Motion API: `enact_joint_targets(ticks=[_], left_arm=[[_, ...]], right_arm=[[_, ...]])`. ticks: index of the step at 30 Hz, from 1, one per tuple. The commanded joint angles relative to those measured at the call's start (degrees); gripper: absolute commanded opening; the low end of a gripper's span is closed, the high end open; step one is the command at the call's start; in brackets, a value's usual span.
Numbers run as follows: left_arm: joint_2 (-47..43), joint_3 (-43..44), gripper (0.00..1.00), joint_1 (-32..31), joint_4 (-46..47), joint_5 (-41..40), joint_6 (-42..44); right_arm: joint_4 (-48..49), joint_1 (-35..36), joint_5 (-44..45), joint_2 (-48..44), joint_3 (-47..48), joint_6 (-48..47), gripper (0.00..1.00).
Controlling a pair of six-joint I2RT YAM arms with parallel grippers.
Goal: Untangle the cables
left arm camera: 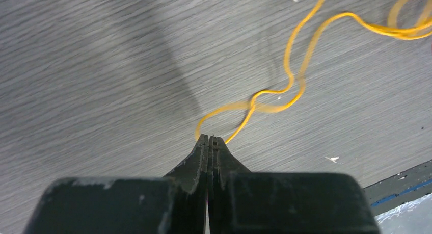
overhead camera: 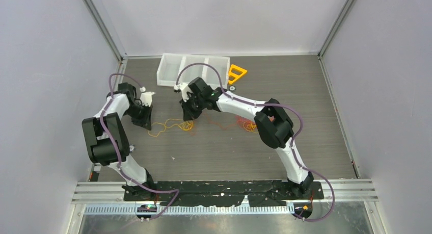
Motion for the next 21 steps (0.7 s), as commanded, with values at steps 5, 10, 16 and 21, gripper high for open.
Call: enact_joint_targets(ticks=[5, 10, 16, 21], left_arm=[[-10.5, 3.6, 0.0, 7.6, 1.3, 3.1, 0.0], [-16.9, 6.5, 0.0, 9.4, -1.1, 12.2, 0.9], [-22.3, 2.4, 0.91, 3.9, 3.9, 32.5, -2.0], [-29.4, -6.2, 0.99, -5.9, 19.4, 35.2, -6.7]], right_arm=[[-0.1, -10.1, -1.6, -22.4, -6.3, 0.1, 0.05], [-2.3, -18.4, -4.5, -31.1, -10.3, -0.4, 0.05], [-4.0, -19.6, -11.6, -33.1, -13.2, -1.7, 0.06], [-2.9, -19.6, -18.3, -35.4, -12.6, -1.2, 0.05]])
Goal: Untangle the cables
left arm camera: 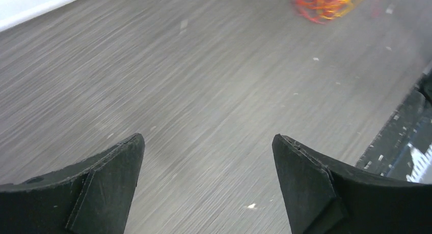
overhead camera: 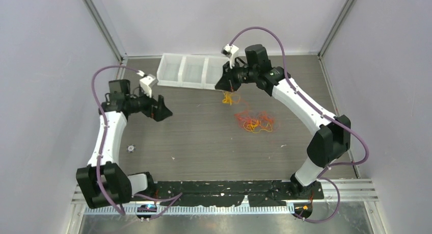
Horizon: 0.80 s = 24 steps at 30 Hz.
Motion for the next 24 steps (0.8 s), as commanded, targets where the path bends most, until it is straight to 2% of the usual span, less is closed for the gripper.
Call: enact_joint_targets(ticks=[1, 5, 10, 15, 24], left_arm=[[-7.2, -6.9, 0.99, -7.2, 15.6, 8.0, -4.8], [-11.7, -13.2, 1.0, -9.9, 22.8, 10.8, -5.9], [-14.9, -17.8, 1.0, -13.7, 24.9, 13.2, -0.2], [-13.6, -18.2, 1.0, -20.4, 26.4, 12.2, 0.6], [-13.5, -23.9, 1.0, -31.1, 38.5, 4.4, -6.1]], right_arm=[[0.5, 0.3, -10.2, -2.8, 1.1, 0.5, 0.05], [2.4, 0.3, -16.6, -5.5, 2.5, 3.0, 0.05], [5.0, 1.4, -24.2, -7.7, 3.5, 5.6, 0.06], [4.8, 3.6, -24.5, -9.0, 3.7, 5.2, 0.05], [5.4, 4.3, -24.1, -9.0, 5.5, 7.0, 0.05]])
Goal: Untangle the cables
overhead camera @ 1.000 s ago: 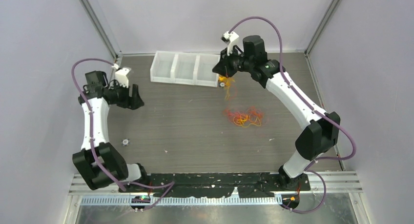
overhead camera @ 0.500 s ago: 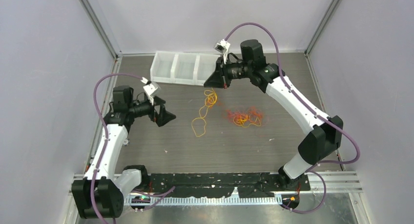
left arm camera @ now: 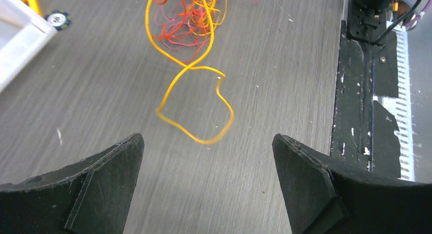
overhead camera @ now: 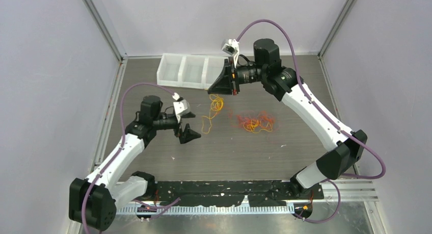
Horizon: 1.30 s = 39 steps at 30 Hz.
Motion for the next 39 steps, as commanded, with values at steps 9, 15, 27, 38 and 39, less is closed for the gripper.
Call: enact_joint_targets(ticks=[9, 15, 27, 38, 39], left_arm=[[3.4, -2.0, 1.0, -4.6, 14.0, -5.4, 0.3], [7.3, -0.7, 0.98, -8.2, 13.6, -6.3, 4.4], [8.4, 2.2, 0.01, -9.4, 1.4, -9.9, 5.0], [0.3, 3.1, 0.0, 17.7, -24.1, -10.2, 19.7], [0.4, 5.0, 0.0, 20.2, -25.8, -10.0, 20.8]], right_arm=[[2.2, 2.4, -4.9, -1.0, 3.9, 2.4, 0.05], [2.0, 2.9, -5.0, -0.4, 5.2, 2.4, 0.06], [3.0, -3.0, -4.7, -0.8, 5.1, 3.9, 0.05], [6.9, -30.4, 1.2, -6.2, -2.3, 8.0, 0.05], [6.9, -31.3, 2.0, -6.7, -2.7, 7.9, 0.05]])
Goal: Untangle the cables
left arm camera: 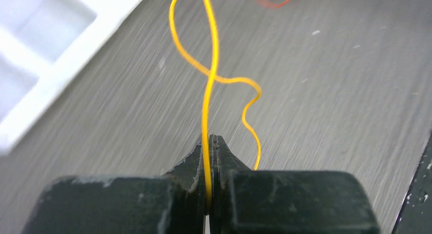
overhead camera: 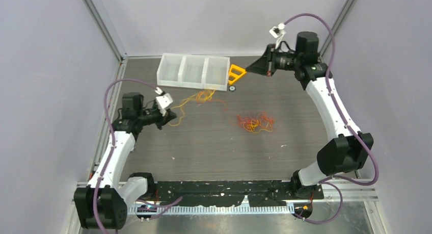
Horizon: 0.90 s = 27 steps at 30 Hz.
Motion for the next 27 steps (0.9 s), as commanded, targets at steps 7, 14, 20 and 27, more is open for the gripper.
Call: enact_joint_targets(ticks=[7, 14, 20, 27], left_arm=[[2.7, 14.4, 0.0, 19.6, -30.0, 0.6, 13.9], [2.3, 25.6, 0.0, 14.9, -40.7, 6.7, 8.8], [0.1, 32.6, 0.0, 14.2, -42.2, 12.8, 1.2], [-3.7, 34.5, 0.0, 12.8, -33.5, 14.3, -12.5]], right_arm=[[7.8, -13.7, 6.9, -8.7, -5.0, -0.7, 0.06], [-1.2, 0.1, 8.9, -6.8, -10.5, -12.2, 0.62], [1.1, 14.6, 16.5, -3.1, -14.6, -18.9, 0.99], [17.9, 28.1, 18.1, 6.4, -17.3, -16.7, 0.95]])
